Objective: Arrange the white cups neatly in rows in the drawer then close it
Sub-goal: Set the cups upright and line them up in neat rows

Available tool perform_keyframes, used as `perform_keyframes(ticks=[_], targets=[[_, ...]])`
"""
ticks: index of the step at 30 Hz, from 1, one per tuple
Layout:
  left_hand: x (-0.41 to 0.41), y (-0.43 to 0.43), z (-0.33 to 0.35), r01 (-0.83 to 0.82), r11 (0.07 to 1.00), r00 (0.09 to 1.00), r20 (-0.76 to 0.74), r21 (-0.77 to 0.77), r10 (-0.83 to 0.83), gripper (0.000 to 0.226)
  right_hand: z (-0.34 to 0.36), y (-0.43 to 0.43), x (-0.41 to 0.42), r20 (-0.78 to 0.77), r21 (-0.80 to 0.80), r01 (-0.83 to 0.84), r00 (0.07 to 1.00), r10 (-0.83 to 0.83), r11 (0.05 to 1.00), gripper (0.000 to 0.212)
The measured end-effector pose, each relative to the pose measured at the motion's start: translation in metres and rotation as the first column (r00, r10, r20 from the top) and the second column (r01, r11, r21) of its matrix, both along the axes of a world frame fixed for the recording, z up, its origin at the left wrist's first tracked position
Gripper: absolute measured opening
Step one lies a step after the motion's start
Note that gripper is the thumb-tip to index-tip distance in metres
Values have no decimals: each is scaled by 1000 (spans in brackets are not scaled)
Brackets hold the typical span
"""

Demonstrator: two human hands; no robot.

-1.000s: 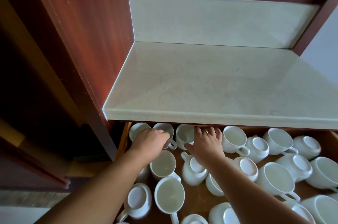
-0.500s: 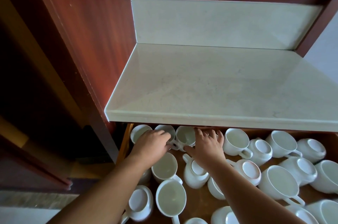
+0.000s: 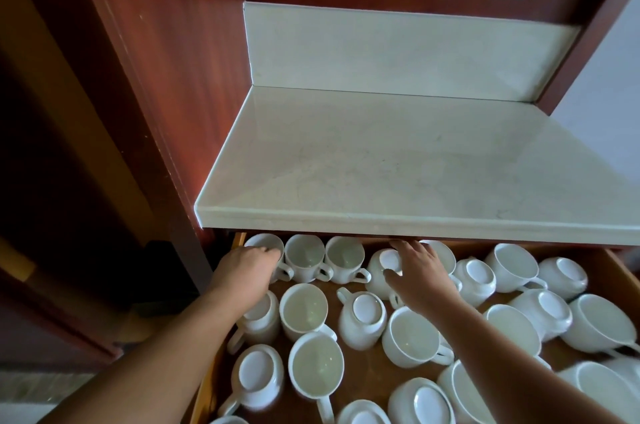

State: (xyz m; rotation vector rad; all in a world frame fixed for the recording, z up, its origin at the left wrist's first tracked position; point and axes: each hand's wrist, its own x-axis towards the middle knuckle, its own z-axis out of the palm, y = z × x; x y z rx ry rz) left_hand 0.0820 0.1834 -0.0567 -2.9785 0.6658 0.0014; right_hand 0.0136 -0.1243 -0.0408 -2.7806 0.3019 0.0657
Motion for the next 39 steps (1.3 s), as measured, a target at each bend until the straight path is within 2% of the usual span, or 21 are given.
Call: perform_keyframes(ticks=[2, 6, 9, 11, 14, 17, 20, 25, 31, 35, 39], targets=[[-1, -1, 1, -4, 1000, 1000, 0, 20, 4, 12, 5, -7, -5, 8, 12, 31, 999, -31, 999, 60], [-3, -2, 5, -18, 999, 999, -30, -43, 17, 7, 15, -21, -15, 41, 26, 82, 996, -83, 996, 47], [-6, -7, 15, 3, 982, 1000, 30, -188, 2, 7, 28, -30, -22, 45, 17, 109, 993, -110, 994, 35], [-9, -18, 23, 64, 952, 997, 63, -299, -47, 12, 37, -36, -28, 20, 7, 130, 991, -131, 991, 31], [-14, -50, 33, 179, 881, 980, 3, -437, -198, 21, 42, -49, -40, 34, 60, 204, 978, -206, 977, 34], [-16, -88, 34, 248, 842, 953, -37, -478, -302, 27, 44, -62, -56, 29, 75, 247, 968, -250, 966, 25], [-19, -121, 29, 250, 832, 935, -102, -495, -341, 34, 47, -75, -70, 52, 37, 262, 963, -263, 964, 15], [-18, -163, 13, 248, 880, 930, -156, -406, -333, 51, 43, -100, -66, 9, 13, 218, 976, -218, 976, 18], [-21, -215, -7, 59, 943, 960, -241, -327, -144, 78, 29, -122, -43, -41, 30, 23, 999, -22, 999, 46], [-22, -244, -6, -67, 975, 957, -290, -210, 3, 88, 28, -142, -30, 17, 117, -63, 998, 61, 991, 41], [-20, -256, -3, -128, 987, 952, -291, -101, 93, 80, 29, -154, -21, 19, 167, -114, 993, 112, 979, 36]])
